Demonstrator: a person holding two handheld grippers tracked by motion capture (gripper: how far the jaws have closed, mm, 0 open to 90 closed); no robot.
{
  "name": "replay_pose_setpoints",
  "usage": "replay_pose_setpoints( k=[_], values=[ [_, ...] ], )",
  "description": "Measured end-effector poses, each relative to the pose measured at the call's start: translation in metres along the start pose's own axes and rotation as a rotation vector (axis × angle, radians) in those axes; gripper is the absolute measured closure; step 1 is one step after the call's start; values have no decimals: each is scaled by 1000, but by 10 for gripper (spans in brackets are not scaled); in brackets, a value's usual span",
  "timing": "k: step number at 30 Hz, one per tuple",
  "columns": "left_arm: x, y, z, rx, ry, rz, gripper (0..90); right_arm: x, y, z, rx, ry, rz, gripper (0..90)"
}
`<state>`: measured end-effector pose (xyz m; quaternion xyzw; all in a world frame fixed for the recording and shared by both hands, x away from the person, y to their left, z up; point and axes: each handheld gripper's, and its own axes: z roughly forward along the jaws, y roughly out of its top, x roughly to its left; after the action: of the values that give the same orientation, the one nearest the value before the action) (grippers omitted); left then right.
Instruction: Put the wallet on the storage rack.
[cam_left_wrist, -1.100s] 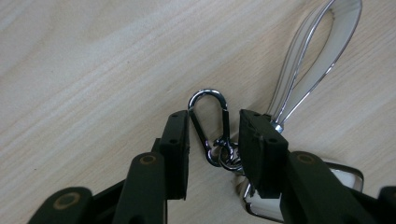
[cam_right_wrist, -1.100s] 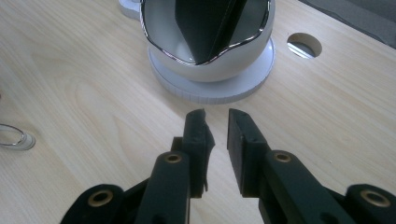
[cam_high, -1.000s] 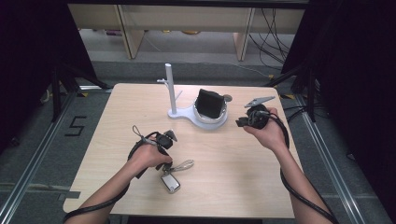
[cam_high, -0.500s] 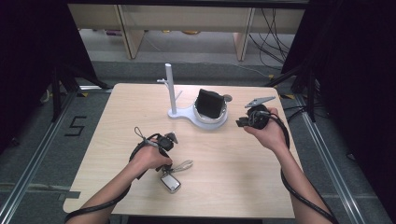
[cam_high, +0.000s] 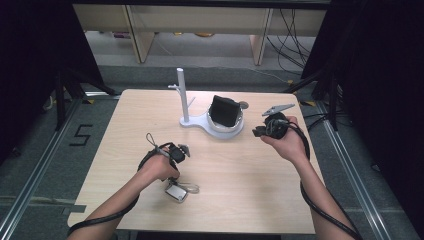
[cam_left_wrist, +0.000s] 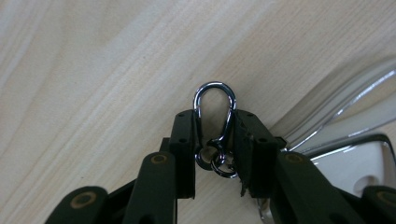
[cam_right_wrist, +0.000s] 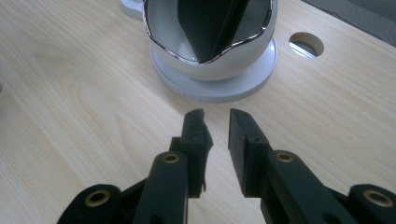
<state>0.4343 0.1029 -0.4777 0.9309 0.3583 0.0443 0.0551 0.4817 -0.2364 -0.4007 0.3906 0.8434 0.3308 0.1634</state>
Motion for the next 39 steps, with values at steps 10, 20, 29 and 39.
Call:
replay_pose_setpoints(
  k=[10, 20, 29, 39],
  values=[
    [2, -3, -4, -8, -21, -113, 598, 0, 0, -1, 3, 3, 7, 761],
    [1, -4, 0, 9, -35, -115, 651, 1, -1, 0, 9, 9, 13, 755],
    [4, -4, 1, 16, -67, -157, 641, 1, -1, -1, 0, 9, 6, 752],
    [0, -1, -2, 5, -71, -163, 608, 1, -1, -1, -12, -1, 11, 751]
  ],
)
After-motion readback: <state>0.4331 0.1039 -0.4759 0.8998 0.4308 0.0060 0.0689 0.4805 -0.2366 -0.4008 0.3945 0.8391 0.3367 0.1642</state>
